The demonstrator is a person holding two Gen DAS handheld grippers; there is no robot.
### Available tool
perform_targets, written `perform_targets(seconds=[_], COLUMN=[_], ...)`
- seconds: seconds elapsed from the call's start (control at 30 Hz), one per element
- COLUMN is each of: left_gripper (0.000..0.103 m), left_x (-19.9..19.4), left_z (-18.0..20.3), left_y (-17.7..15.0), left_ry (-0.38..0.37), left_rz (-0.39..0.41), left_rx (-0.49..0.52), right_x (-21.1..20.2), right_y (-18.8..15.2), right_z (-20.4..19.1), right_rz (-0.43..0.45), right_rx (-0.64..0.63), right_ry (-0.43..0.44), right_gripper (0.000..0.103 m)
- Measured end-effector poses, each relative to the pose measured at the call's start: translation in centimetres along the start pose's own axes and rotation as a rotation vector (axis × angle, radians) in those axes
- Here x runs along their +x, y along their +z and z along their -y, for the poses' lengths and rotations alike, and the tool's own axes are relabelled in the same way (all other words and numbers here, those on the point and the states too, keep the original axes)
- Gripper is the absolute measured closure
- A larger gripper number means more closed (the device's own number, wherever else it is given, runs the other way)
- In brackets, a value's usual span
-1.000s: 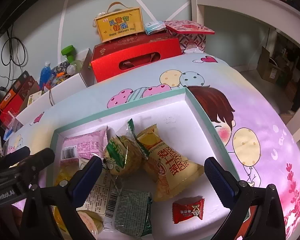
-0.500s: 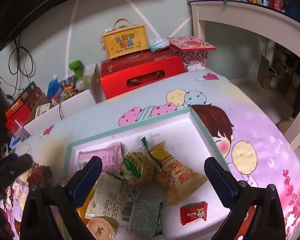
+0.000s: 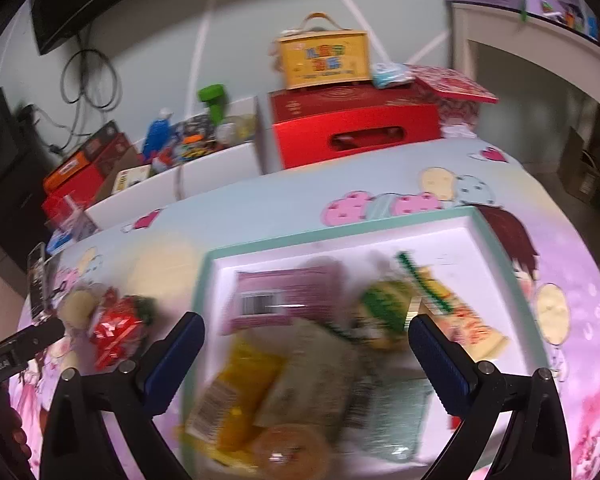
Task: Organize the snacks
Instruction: 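Move both open tools from the tray back to the snack pile, then position the left tool over the bun bag and the right tool over the red candy bag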
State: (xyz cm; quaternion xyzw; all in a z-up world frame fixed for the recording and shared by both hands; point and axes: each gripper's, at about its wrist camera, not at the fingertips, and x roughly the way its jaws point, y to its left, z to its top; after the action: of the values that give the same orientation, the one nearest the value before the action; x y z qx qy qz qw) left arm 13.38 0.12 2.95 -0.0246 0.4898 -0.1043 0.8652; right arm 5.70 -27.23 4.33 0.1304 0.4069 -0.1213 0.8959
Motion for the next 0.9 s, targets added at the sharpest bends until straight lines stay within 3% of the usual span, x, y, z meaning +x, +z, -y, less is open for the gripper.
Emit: perform_targets(seconds=[0.53, 0.9], left_gripper=[0.005, 0.005], left_x=[-0.3, 1.6], left_z=[-6.9, -7.4], left_y=[-2.0, -0.8], left_ry=[0.03, 0.01], left_rz=[-0.024, -0.043], left_rx=[-0.145, -0.154], right_x=[0.8, 2.3], right_y=[-1.8, -2.5], right_z=[-9.5, -11.4], right_rz=[-0.027, -0.062], right_rx=[-0.146, -0.179], right_ry=[0.14, 0.155], right_gripper=[0.0, 0.0])
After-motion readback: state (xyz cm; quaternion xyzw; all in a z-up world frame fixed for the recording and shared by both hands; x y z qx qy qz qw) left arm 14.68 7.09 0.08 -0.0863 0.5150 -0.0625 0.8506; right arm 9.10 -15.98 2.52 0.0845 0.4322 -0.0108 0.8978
